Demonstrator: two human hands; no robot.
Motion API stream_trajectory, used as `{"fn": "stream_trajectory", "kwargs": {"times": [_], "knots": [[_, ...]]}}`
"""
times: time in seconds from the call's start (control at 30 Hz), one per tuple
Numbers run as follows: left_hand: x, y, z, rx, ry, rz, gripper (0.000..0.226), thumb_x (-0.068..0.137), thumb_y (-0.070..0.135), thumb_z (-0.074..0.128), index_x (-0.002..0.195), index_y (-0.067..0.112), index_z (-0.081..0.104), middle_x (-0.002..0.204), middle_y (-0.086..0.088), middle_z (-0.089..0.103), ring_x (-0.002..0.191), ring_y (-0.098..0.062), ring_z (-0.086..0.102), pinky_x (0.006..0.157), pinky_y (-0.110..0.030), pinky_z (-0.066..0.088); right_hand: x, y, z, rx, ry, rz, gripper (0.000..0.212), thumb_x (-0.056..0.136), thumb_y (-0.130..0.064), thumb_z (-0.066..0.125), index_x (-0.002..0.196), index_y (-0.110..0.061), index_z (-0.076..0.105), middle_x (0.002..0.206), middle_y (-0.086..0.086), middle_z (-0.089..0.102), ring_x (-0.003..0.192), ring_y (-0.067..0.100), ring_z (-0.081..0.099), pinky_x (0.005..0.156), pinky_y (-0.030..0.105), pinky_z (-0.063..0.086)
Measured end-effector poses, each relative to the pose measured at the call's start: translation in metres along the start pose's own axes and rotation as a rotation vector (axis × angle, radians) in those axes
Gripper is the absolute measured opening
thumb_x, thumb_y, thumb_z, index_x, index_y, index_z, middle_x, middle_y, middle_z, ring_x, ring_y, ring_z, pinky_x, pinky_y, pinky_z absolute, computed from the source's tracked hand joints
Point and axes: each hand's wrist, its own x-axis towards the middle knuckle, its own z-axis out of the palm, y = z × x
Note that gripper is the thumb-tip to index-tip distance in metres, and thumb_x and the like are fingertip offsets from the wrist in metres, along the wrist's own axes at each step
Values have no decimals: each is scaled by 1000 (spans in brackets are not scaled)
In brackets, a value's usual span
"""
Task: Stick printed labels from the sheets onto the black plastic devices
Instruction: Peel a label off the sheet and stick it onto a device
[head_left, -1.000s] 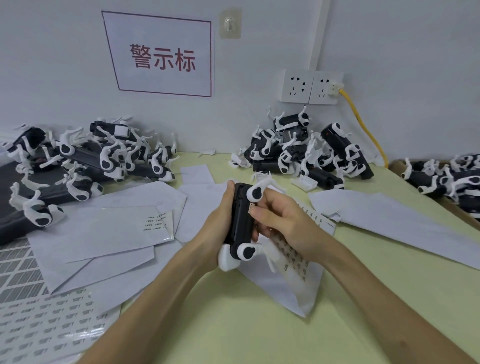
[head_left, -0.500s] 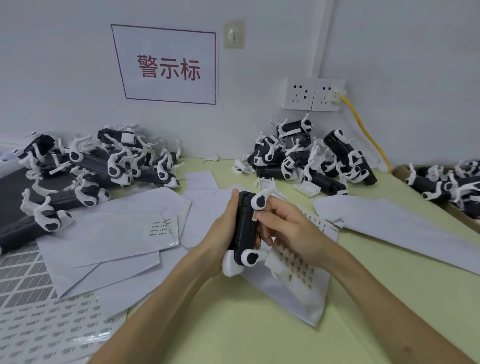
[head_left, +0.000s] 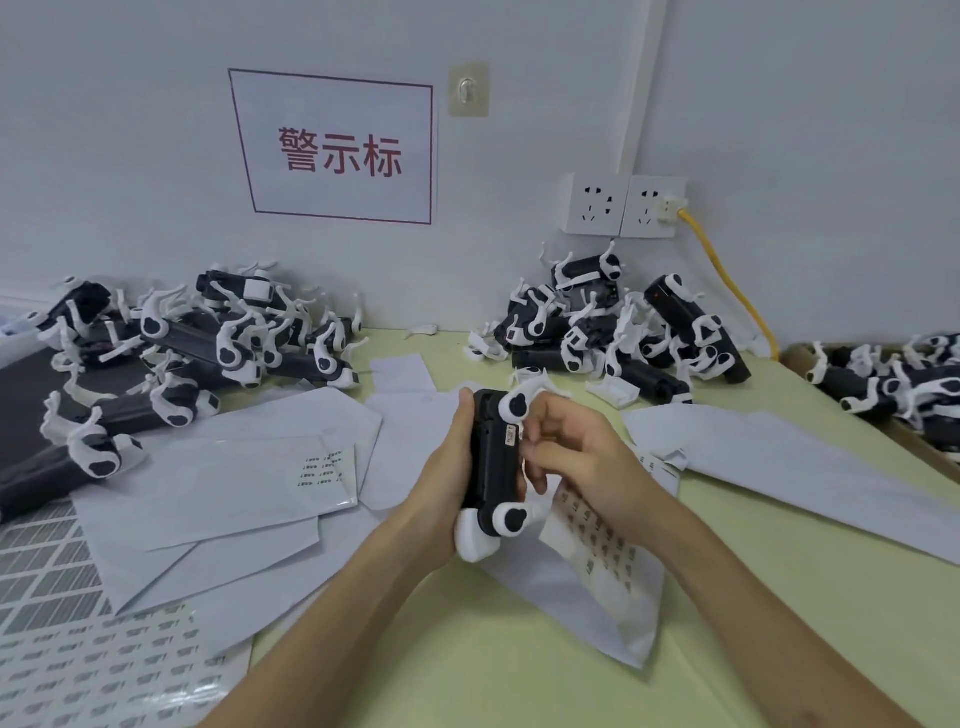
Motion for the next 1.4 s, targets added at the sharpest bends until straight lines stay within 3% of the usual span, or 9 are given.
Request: {"fn": "stream_trajectory", "kwargs": {"times": [0.4, 0.5, 0.63, 0.77, 0.9, 0.97, 1.1, 1.27, 1.4], "knots": [[-3, 12, -6, -116, 82, 81, 58, 97, 58, 47, 84, 9, 75, 68, -11, 63, 57, -22, 61, 55, -28, 51, 1, -10, -19, -22, 205, -75, 16, 78, -2, 61, 77, -18, 63, 64, 2, 58, 57, 19, 55, 60, 27, 48], [-2, 13, -7, -15, 106, 80, 65, 89, 71, 52, 90, 12, 78, 71, -12, 68, 60, -21, 65, 54, -26, 52, -1, -10, -20, -234, 301, -180, 41, 78, -3, 63, 110, -27, 69, 103, -9, 72, 95, 11, 66, 79, 28, 53], [-4, 9, -5, 185, 126, 160, 58, 65, 73, 70, 80, 18, 81, 72, -5, 68, 61, -19, 64, 53, -25, 51, -4, -5, -10, -535, 136, -297, 83, 77, 10, 63, 146, -34, 51, 149, -21, 50, 142, 6, 42, 111, 20, 37], [-10, 12, -5, 205, 140, 178, 45, 73, 60, 75, 80, 16, 81, 68, -1, 66, 59, -14, 61, 51, -23, 49, -2, 4, -5, -693, 73, -308, 84, 81, 8, 63, 147, -42, 46, 140, -27, 54, 126, -1, 50, 98, 15, 41], [-8, 14, -4, 271, 264, 217, 44, 87, 55, 67, 98, 13, 75, 88, -7, 74, 66, -16, 70, 56, -27, 52, -1, 5, -9, -812, 149, -322, 66, 79, -11, 65, 140, -36, 57, 114, -16, 56, 97, 10, 59, 83, 34, 52], [-10, 19, -3, 94, 257, 149, 48, 94, 56, 56, 98, 9, 67, 88, -10, 72, 63, -23, 68, 58, -32, 50, 0, 6, -14, -858, 195, -299, 53, 79, -23, 70, 131, -33, 63, 112, -16, 57, 95, 9, 59, 86, 39, 51], [-12, 28, -7, -120, 164, 172, 56, 102, 57, 40, 99, 6, 63, 92, -20, 76, 71, -37, 74, 65, -37, 62, 4, 7, -25, -650, 370, -158, 32, 82, -39, 82, 103, -18, 71, 101, -8, 66, 88, 7, 64, 76, 24, 52], [-7, 15, -5, 344, 179, 248, 49, 107, 43, 40, 85, 7, 65, 76, -15, 72, 53, -27, 63, 50, -29, 46, 5, 0, -30, 55, 522, 72, 13, 96, -35, 66, 103, -33, 56, 96, -2, 73, 76, 27, 76, 71, 33, 59], [-5, 1, -6, 766, 76, 173, 56, 100, 62, 45, 83, 11, 65, 71, -10, 75, 49, -24, 59, 49, -28, 38, 7, -4, -37, 259, 579, 178, 15, 102, -24, 56, 110, -35, 49, 106, 12, 67, 73, 28, 74, 71, 30, 58]]}}
